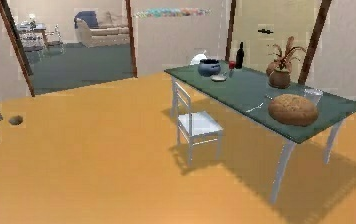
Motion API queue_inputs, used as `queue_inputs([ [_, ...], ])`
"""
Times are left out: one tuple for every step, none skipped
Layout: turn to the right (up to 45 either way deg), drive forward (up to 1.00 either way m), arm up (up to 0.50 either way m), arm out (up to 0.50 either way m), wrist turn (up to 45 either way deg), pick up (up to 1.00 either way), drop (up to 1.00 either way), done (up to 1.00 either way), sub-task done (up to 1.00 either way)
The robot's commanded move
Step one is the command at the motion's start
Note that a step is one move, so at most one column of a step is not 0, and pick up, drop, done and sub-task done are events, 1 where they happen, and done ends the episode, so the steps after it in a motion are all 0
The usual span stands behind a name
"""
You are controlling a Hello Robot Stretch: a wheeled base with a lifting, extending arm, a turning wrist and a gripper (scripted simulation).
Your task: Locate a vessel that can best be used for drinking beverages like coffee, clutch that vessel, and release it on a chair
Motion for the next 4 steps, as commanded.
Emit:
queue_inputs([
  [0.0,0.15,0.0,0.0,0.0,0.0,0.0,0.0,0.0],
  [-18.0,0.0,0.0,0.0,0.0,0.0,0.0,0.0,0.0],
  [0.0,1.0,0.0,0.0,0.0,0.0,0.0,0.0,0.0],
  [-12.0,0.0,0.0,0.0,0.0,0.0,0.0,0.0,0.0],
])
